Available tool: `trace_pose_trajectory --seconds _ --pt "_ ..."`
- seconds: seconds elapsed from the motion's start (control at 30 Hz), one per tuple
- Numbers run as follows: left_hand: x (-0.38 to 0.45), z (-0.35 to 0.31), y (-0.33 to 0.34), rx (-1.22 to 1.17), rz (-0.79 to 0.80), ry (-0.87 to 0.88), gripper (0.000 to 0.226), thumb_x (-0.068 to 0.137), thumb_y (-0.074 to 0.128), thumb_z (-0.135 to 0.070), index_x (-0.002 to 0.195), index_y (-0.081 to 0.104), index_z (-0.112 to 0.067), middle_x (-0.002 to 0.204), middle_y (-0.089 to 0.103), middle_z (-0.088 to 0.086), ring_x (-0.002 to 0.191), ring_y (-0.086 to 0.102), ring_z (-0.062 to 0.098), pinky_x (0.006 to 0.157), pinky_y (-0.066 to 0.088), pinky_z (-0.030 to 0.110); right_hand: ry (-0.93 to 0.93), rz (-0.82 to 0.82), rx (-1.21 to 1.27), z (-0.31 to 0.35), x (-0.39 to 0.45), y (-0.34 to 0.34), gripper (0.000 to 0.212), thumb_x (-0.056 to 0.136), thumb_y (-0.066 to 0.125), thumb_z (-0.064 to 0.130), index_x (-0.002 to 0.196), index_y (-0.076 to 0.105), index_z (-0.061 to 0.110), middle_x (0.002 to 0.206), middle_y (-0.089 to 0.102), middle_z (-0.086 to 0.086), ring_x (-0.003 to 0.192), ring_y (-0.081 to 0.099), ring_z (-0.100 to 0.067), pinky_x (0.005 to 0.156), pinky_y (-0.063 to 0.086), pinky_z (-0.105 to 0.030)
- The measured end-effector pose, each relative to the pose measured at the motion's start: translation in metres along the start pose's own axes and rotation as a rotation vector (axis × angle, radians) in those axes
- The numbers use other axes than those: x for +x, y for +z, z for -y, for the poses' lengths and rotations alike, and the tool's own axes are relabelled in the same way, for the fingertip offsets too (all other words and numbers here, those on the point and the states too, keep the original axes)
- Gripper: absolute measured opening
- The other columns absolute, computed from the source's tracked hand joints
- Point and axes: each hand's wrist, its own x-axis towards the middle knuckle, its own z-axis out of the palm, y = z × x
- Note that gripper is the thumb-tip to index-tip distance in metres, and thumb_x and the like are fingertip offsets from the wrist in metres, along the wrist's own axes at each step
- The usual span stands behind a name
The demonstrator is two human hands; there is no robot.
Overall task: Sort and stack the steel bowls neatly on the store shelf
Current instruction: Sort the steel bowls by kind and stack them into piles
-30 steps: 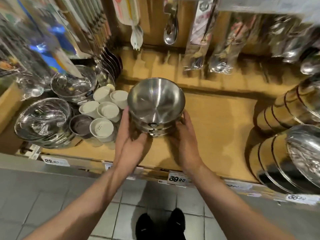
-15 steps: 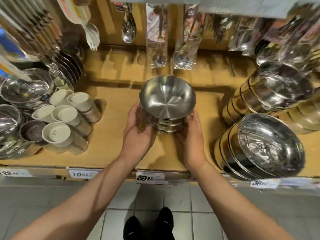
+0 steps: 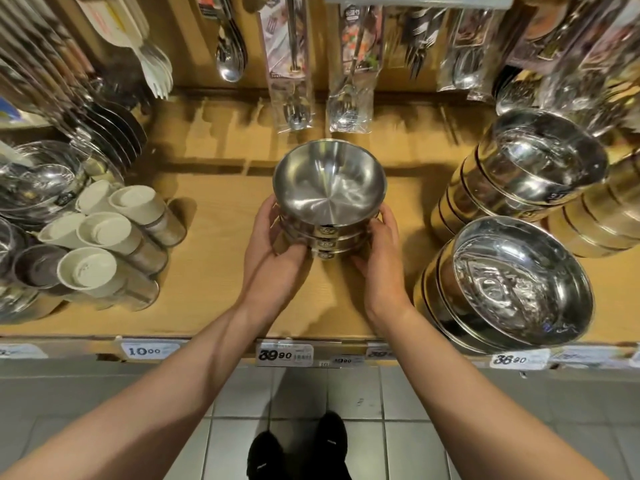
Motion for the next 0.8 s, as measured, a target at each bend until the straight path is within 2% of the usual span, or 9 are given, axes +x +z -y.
trace_pose_trajectory --seconds 0.3,0.37,0.47,0.5,0.57,0.63,0.67,0.73,0.8 --pt "0.003 -0.005 -0.003 0.033 0.031 -0.035 0.072 0.088 0.06 0.013 0.142 0.043 -0.032 0.107 0.064 -0.044 0.111 0.06 -0.015 0.097 0.05 0.013 0.026 0.024 0.011 0.001 0.001 0.0 0.07 0.074 0.051 0.06 0.143 0.045 0.053 0.137 0.061 0.019 0.127 0.054 -0.001 0.116 0.04 -0.047" --pt "0.002 -0.006 -0.006 0.049 0.043 -0.059 0.068 0.09 0.061 0.009 0.143 0.045 -0.03 0.107 0.064 -0.045 0.112 0.059 -0.015 0.101 0.049 0.017 0.048 0.033 0.006 0.002 -0.002 0.0 0.074 0.073 0.052 0.059 0.146 0.041 0.054 0.142 0.058 0.019 0.132 0.051 -0.004 0.117 0.038 -0.047" --pt "-0.008 -0.007 -0.01 0.094 0.018 -0.084 0.051 0.094 0.066 -0.005 0.13 0.053 -0.038 0.102 0.063 -0.047 0.109 0.057 -0.02 0.093 0.045 0.006 0.082 0.014 -0.048 0.0 -0.019 -0.002 0.08 0.074 0.053 0.063 0.151 0.033 0.053 0.134 0.053 0.031 0.139 0.043 -0.008 0.119 0.035 -0.05" --pt "-0.013 -0.007 -0.012 0.098 -0.009 -0.105 0.048 0.094 0.067 -0.009 0.132 0.054 -0.035 0.104 0.064 -0.042 0.111 0.058 -0.017 0.094 0.045 0.006 0.09 0.011 -0.066 -0.002 -0.029 -0.005 0.08 0.074 0.053 0.064 0.151 0.033 0.053 0.129 0.05 0.036 0.14 0.042 -0.008 0.119 0.034 -0.049" --pt "-0.025 -0.006 -0.017 0.089 -0.066 -0.173 0.049 0.094 0.068 -0.012 0.139 0.053 -0.024 0.113 0.061 -0.025 0.12 0.059 0.003 0.105 0.048 0.025 0.111 0.003 -0.08 -0.008 -0.05 -0.012 0.078 0.075 0.054 0.063 0.15 0.037 0.052 0.124 0.048 0.04 0.136 0.045 -0.003 0.12 0.035 -0.046" --pt "-0.039 -0.006 -0.024 0.104 -0.054 -0.189 0.037 0.096 0.064 -0.006 0.127 0.057 -0.023 0.108 0.062 -0.012 0.113 0.062 0.015 0.106 0.05 0.039 0.127 -0.023 -0.1 -0.013 -0.075 -0.021 0.069 0.08 0.055 0.055 0.148 0.043 0.048 0.132 0.052 0.033 0.124 0.051 0.01 0.118 0.036 -0.04" --pt "-0.047 -0.007 -0.027 0.117 -0.022 -0.191 0.03 0.097 0.06 -0.003 0.118 0.059 -0.025 0.104 0.063 -0.007 0.107 0.062 0.018 0.101 0.051 0.04 0.136 -0.034 -0.116 -0.016 -0.089 -0.026 0.063 0.084 0.055 0.051 0.146 0.046 0.048 0.137 0.054 0.027 0.122 0.053 0.01 0.117 0.038 -0.038" --pt "-0.062 -0.011 -0.031 0.151 0.069 -0.182 0.024 0.097 0.059 -0.003 0.113 0.062 -0.021 0.102 0.063 0.0 0.099 0.061 0.02 0.09 0.052 0.035 0.165 -0.067 -0.131 -0.02 -0.115 -0.039 0.042 0.093 0.056 0.046 0.135 0.054 0.049 0.136 0.061 0.015 0.124 0.059 -0.005 0.113 0.045 -0.043" --pt "-0.072 -0.018 -0.031 0.179 0.135 -0.165 0.031 0.093 0.065 -0.01 0.124 0.062 -0.011 0.115 0.066 0.006 0.102 0.063 0.02 0.092 0.052 0.036 0.189 -0.114 -0.114 -0.018 -0.135 -0.055 0.03 0.103 0.053 0.034 0.131 0.06 0.043 0.128 0.068 0.0 0.115 0.065 -0.011 0.101 0.053 -0.04"
